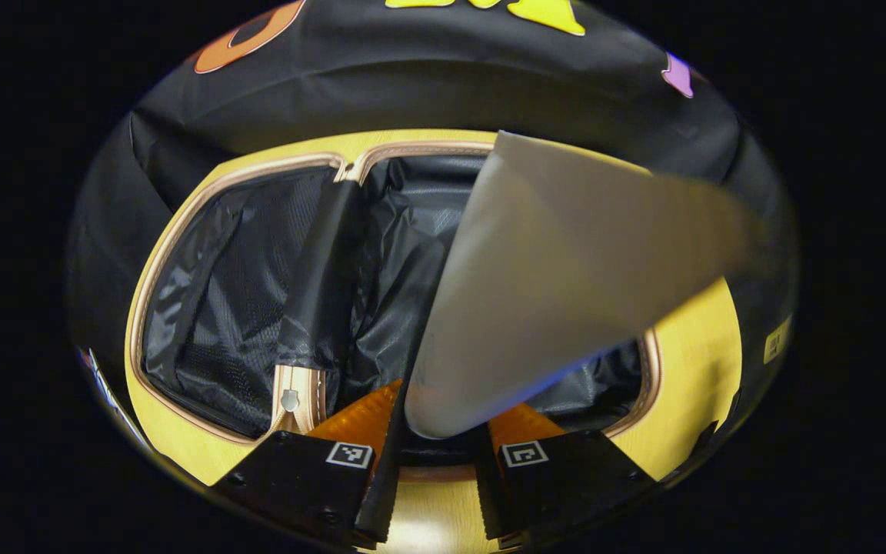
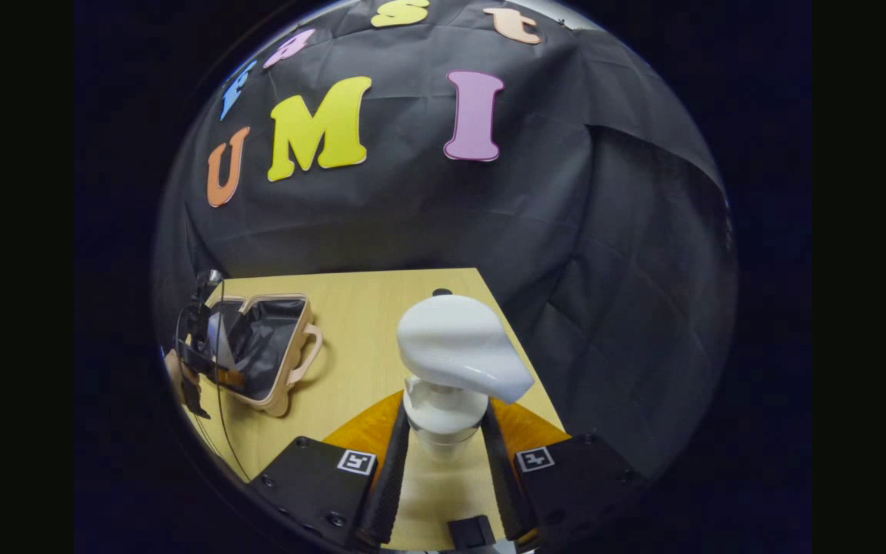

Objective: First open the suitcase, pack the skin care products into it, and then close the suitcase.

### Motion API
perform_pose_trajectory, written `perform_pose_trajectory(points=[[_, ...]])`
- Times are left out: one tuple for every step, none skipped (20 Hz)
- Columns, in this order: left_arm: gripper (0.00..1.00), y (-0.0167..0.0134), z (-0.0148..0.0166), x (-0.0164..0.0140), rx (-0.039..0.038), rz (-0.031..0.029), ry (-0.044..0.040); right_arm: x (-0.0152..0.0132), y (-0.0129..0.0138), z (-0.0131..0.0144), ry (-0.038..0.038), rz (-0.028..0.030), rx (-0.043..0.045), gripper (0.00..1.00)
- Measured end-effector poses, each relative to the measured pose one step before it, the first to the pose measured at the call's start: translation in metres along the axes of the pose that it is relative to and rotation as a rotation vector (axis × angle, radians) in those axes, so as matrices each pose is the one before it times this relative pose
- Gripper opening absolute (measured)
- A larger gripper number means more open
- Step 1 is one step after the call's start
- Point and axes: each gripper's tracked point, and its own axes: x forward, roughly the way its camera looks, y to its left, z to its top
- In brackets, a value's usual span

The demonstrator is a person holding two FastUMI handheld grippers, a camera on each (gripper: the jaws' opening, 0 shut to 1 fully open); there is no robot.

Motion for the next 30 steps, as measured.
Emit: perform_pose_trajectory(points=[[0.47,0.00023,-0.00389,0.00165,-0.01740,-0.00462,0.02399,-0.00048,0.00254,0.00125,-0.00315,0.00915,-0.00245,0.49],[0.47,0.00026,0.00708,-0.00212,-0.01430,-0.00420,-0.01595,0.00002,0.00402,0.00229,-0.00096,0.01439,0.00374,0.46],[0.47,-0.00124,0.00147,0.00428,-0.00249,-0.00820,0.00202,0.00107,0.00317,0.00188,0.00204,0.00736,0.00356,0.49],[0.46,0.00168,0.00265,0.00201,0.00282,-0.00695,0.00402,0.00116,0.00144,-0.00060,0.00471,0.00336,-0.00173,0.49],[0.47,-0.00002,0.00211,0.00297,0.00113,-0.00218,0.01098,0.00263,0.00372,0.00037,0.00664,0.00338,-0.00484,0.49],[0.47,0.00108,0.00097,0.00343,0.00021,0.00177,0.02276,0.00114,0.00354,-0.00001,0.00673,0.00538,-0.00277,0.49],[0.47,0.00241,-0.00453,0.00485,-0.01062,0.00985,0.03598,0.00136,0.00440,0.00093,0.00696,0.00698,0.00058,0.49],[0.46,0.00267,-0.00413,0.00406,-0.01112,0.01382,0.02403,0.00219,0.00379,0.00058,0.00423,0.00640,-0.00090,0.49],[0.46,-0.00189,0.00524,-0.00186,0.00444,-0.00175,-0.02253,0.00301,0.00445,0.00213,0.00290,0.00575,-0.00599,0.49],[0.47,-0.00196,0.00183,0.00118,0.00627,-0.01095,-0.01676,0.00145,0.00554,0.00235,0.00092,0.00739,-0.01063,0.49],[0.47,-0.00035,-0.00148,-0.00010,-0.00765,-0.00441,-0.00569,0.00120,0.00593,0.00248,-0.00059,0.01147,-0.01340,0.49],[0.46,-0.00005,0.00035,0.00049,-0.01055,0.00248,-0.00614,0.00176,0.00787,0.00247,-0.00150,0.01576,-0.01627,0.49],[0.52,0.00087,0.00087,0.00046,-0.00782,0.00159,-0.00612,0.00224,0.00739,0.00268,-0.00125,0.01478,-0.01262,0.49],[0.47,-0.00099,0.00049,0.00061,-0.00783,-0.00029,-0.00793,0.00365,0.01143,0.00480,-0.00163,0.02014,-0.01227,0.49],[0.48,-0.00188,0.00171,-0.00088,-0.00517,-0.00652,-0.01493,0.00542,0.01101,0.00669,-0.00384,0.01890,-0.00787,0.49],[0.49,-0.00337,0.00241,0.00029,-0.00454,-0.01882,-0.01970,0.00404,0.01102,0.00481,-0.00453,0.01879,-0.00846,0.47],[0.59,-0.00633,0.00255,-0.00287,-0.01553,-0.03417,-0.02262,0.00519,0.01111,0.00741,-0.00555,0.01877,-0.01092,0.47],[0.63,-0.00669,0.00269,-0.00509,-0.01121,-0.02136,-0.02126,0.00580,0.01327,0.00775,-0.00440,0.01951,-0.00855,0.47],[0.70,-0.00149,0.00553,-0.00641,0.00172,-0.00378,-0.02746,0.00547,0.01324,0.00776,-0.00391,0.02479,-0.00991,0.49],[0.77,0.00114,0.00683,-0.01008,0.01153,0.01285,-0.03761,0.00672,0.01684,0.00741,-0.00344,0.02677,-0.01056,0.47],[0.81,0.00348,0.00851,-0.01212,0.01365,0.02259,-0.04470,0.00703,0.01430,0.00663,-0.00278,0.02299,-0.01053,0.49],[0.94,0.00516,0.00955,-0.01292,0.00802,0.02382,-0.05184,0.00739,0.01608,0.00514,-0.00067,0.02300,-0.00789,0.46],[0.95,0.00385,0.00904,-0.01080,0.00308,0.01289,-0.05269,0.00770,0.01380,0.00418,0.00448,0.02279,-0.00386,0.46],[0.95,0.00532,0.00898,-0.01097,-0.00109,0.01291,-0.05079,0.00988,0.01720,0.00046,0.01135,0.02450,0.00128,0.47],[0.95,0.00806,0.00751,-0.01376,-0.00026,0.01406,-0.05397,0.00979,0.01518,0.00068,0.01438,0.02412,0.00077,0.49],[0.96,0.00580,0.00857,-0.01381,0.00495,0.01032,-0.05507,0.01137,0.01620,-0.00075,0.01324,0.02298,0.00010,0.49],[0.95,0.00391,0.01514,-0.01564,0.01062,0.01778,-0.05557,0.01148,0.01524,-0.00111,0.01298,0.02436,-0.00440,0.49],[0.96,0.00759,0.01465,-0.01161,0.01941,0.02504,-0.05427,0.01210,0.01356,-0.00476,0.01812,0.01542,-0.00605,0.47],[0.95,0.00304,0.01593,-0.00688,0.02209,0.03116,-0.05653,0.01134,0.01087,-0.00539,0.02265,0.01118,-0.00236,0.49],[0.95,0.00425,0.01618,-0.00834,0.02146,0.02737,-0.06800,0.01211,0.01125,-0.00827,0.02320,0.01257,0.00008,0.49]])
